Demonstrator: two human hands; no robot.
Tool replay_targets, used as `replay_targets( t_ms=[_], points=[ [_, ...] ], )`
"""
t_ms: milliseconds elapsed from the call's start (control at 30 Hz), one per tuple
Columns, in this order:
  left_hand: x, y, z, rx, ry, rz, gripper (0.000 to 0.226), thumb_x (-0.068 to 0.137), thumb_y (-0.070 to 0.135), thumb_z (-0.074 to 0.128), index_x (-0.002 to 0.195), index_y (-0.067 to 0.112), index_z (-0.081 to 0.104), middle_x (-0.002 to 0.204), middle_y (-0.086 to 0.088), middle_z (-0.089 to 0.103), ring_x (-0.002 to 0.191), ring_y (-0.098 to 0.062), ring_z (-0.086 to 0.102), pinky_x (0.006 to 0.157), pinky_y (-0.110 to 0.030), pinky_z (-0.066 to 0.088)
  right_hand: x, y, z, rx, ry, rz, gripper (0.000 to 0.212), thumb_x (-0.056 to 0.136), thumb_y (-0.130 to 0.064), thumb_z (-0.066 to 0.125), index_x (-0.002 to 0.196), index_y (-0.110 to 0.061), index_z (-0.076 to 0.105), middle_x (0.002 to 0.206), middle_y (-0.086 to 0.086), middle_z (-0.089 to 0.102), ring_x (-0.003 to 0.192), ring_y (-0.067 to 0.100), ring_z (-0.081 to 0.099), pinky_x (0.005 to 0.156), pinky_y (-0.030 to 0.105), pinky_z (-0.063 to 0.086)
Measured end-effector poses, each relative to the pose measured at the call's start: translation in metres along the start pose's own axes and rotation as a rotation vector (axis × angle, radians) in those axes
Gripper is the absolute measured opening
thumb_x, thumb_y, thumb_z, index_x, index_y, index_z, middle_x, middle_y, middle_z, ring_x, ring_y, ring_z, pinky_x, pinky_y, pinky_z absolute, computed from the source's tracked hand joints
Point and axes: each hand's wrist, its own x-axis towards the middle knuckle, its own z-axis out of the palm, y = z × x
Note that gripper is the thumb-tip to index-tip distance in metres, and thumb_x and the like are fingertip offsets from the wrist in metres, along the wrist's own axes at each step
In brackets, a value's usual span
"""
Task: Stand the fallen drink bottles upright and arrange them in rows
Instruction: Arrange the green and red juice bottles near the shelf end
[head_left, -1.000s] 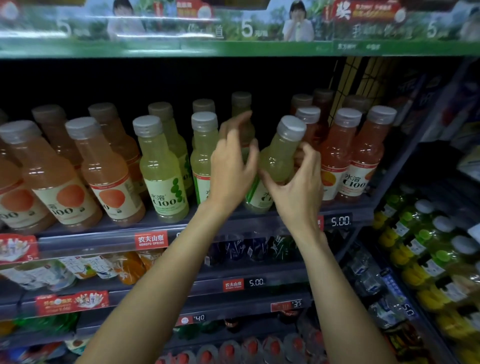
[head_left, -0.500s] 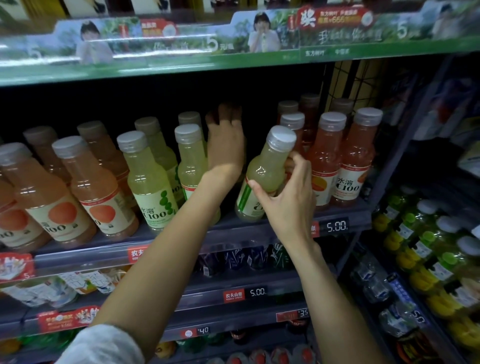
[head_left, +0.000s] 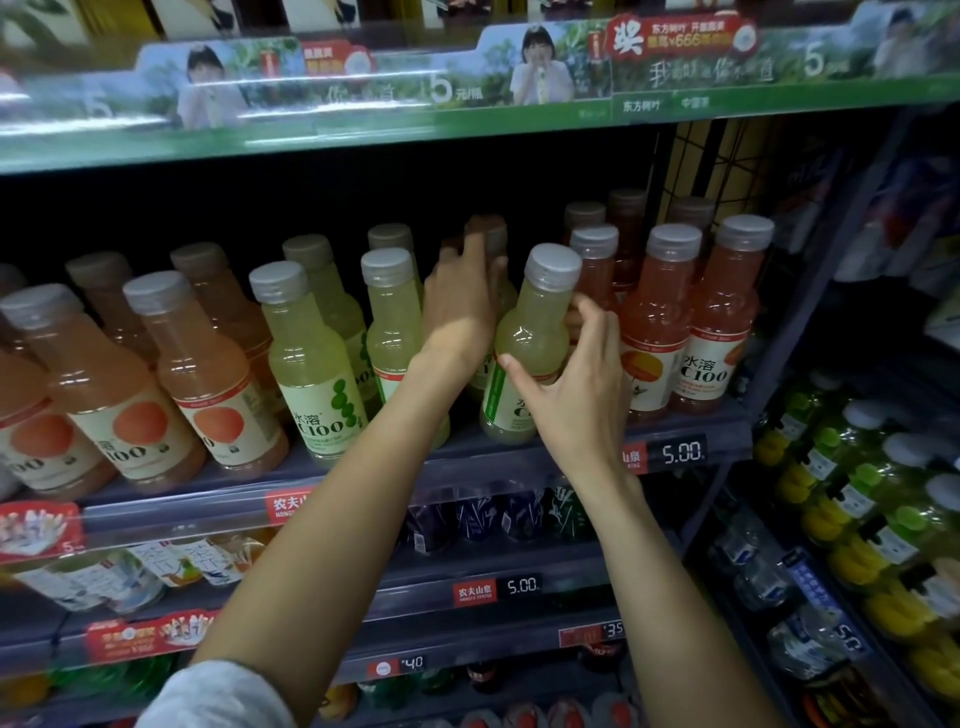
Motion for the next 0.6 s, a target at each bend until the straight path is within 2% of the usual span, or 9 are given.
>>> replay_targets(
  t_ms=[200, 300, 400, 433, 500, 567, 600],
  points=[
    [0.001, -0.002, -0.003, 0.086, -0.105, 0.019, 0.057, 0.098, 0.018, 0.046, 0.149, 0.013, 0.020, 0.133, -0.023, 0.044, 0.117, -0.042, 0.048, 0.089, -0.042, 0.038, 0.000, -0.001, 0.001, 0.006, -0.004, -0.014, 0.075, 0.070, -0.036, 0.080, 0.127, -0.004, 0.044, 0.115, 0.011, 0.053, 0.101, 0.024, 0.054, 0.081, 0.030, 0.047],
    [0.001, 0.004, -0.007, 0.186, -0.129, 0.021, 0.053, 0.100, 0.014, 0.042, 0.148, 0.016, 0.021, 0.137, -0.023, 0.039, 0.116, -0.043, 0.050, 0.088, -0.044, 0.041, 0.000, -0.001, 0.002, 0.001, -0.008, -0.019, 0.074, 0.070, -0.035, 0.081, 0.127, -0.005, 0.045, 0.115, 0.010, 0.054, 0.101, 0.024, 0.054, 0.081, 0.031, 0.047],
    [-0.004, 0.005, -0.008, 0.174, -0.080, 0.054, 0.053, 0.100, 0.014, 0.041, 0.149, 0.018, 0.022, 0.153, -0.020, 0.017, 0.122, -0.041, 0.045, 0.092, -0.044, 0.041, 0.001, -0.002, 0.003, -0.008, -0.020, -0.014, 0.073, 0.070, -0.035, 0.080, 0.127, -0.006, 0.045, 0.115, 0.009, 0.054, 0.102, 0.024, 0.054, 0.081, 0.031, 0.046],
    [-0.006, 0.002, -0.007, 0.154, -0.045, 0.072, 0.053, 0.099, 0.012, 0.043, 0.149, 0.016, 0.025, 0.154, -0.020, 0.016, 0.121, -0.040, 0.045, 0.092, -0.044, 0.041, 0.001, -0.002, 0.003, -0.009, -0.025, -0.010, 0.073, 0.070, -0.035, 0.080, 0.127, -0.006, 0.045, 0.115, 0.009, 0.054, 0.102, 0.023, 0.054, 0.080, 0.029, 0.044],
    [-0.015, -0.005, -0.005, 0.109, 0.079, 0.164, 0.052, 0.091, 0.002, 0.054, 0.141, 0.004, 0.038, 0.140, -0.028, 0.037, 0.104, -0.044, 0.055, 0.078, -0.045, 0.047, 0.002, -0.001, 0.004, -0.002, -0.031, -0.007, 0.073, 0.070, -0.035, 0.080, 0.127, -0.007, 0.045, 0.115, 0.008, 0.053, 0.101, 0.022, 0.054, 0.080, 0.028, 0.045],
    [-0.022, -0.013, -0.003, 0.061, 0.180, 0.260, 0.049, 0.078, -0.007, 0.064, 0.126, -0.006, 0.051, 0.112, -0.031, 0.055, 0.077, -0.044, 0.062, 0.058, -0.040, 0.049, 0.002, -0.001, 0.005, 0.000, -0.035, -0.011, 0.072, 0.071, -0.036, 0.079, 0.128, -0.008, 0.045, 0.115, 0.008, 0.053, 0.100, 0.023, 0.054, 0.080, 0.035, 0.049],
    [-0.025, -0.017, -0.004, 0.031, 0.207, 0.298, 0.047, 0.078, -0.006, 0.064, 0.124, -0.008, 0.052, 0.107, -0.029, 0.058, 0.075, -0.043, 0.063, 0.058, -0.039, 0.050, 0.002, -0.002, 0.006, -0.002, -0.040, -0.018, 0.072, 0.072, -0.035, 0.079, 0.129, -0.008, 0.044, 0.115, 0.008, 0.052, 0.100, 0.023, 0.054, 0.079, 0.038, 0.051]
  ],
)
